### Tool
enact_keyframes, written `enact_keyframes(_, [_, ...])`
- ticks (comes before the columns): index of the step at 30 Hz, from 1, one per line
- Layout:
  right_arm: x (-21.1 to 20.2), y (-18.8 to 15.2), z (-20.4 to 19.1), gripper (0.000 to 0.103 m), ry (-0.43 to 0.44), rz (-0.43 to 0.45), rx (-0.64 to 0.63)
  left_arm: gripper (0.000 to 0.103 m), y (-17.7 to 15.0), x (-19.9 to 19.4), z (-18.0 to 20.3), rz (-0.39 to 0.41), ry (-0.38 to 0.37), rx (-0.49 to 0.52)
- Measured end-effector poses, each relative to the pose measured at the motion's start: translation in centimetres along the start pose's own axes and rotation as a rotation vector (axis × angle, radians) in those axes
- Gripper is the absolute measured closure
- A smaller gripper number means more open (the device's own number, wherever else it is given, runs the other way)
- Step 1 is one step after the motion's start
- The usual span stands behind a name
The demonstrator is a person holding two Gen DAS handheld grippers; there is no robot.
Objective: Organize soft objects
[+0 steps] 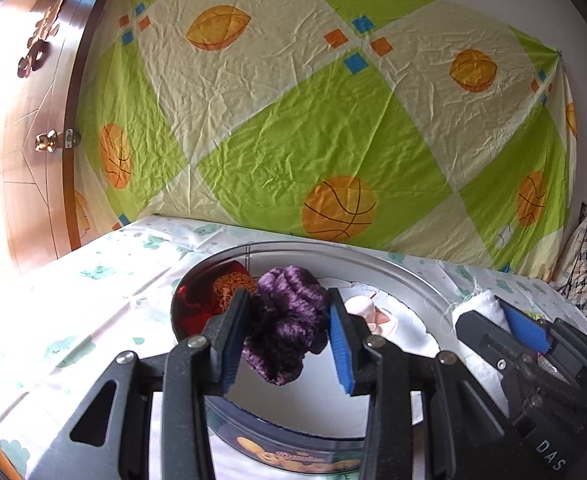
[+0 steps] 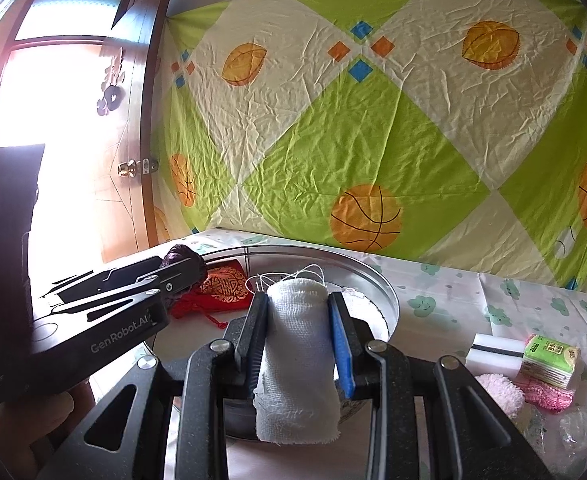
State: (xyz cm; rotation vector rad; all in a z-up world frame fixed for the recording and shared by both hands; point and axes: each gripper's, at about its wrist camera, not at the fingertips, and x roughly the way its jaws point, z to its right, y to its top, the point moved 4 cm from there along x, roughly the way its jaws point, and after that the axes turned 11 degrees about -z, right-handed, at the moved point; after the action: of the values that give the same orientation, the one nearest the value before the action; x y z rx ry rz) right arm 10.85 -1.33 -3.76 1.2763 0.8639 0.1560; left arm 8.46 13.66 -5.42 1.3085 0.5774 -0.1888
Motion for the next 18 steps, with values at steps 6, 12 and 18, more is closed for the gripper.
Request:
enact_keyframes(6, [0.4, 0.2, -0.7, 0.07, 0.014, -0.005, -0.012, 0.066, 0.1, 0.1, -1.0, -0.006, 0.015, -0.007])
enact_keyframes(12, [0.7, 0.3, -1.6, 0.07, 0.026, -0.007, -0.025, 0.066, 0.1, 0.1, -1.7, -0.005, 0.024, -0.014])
enact_keyframes(18, [1.0, 0.5, -2.3, 0.07, 0.037, -0.011, -0.036, 0.066, 0.3, 0.2, -2.3, -0.003, 0.038, -0.01])
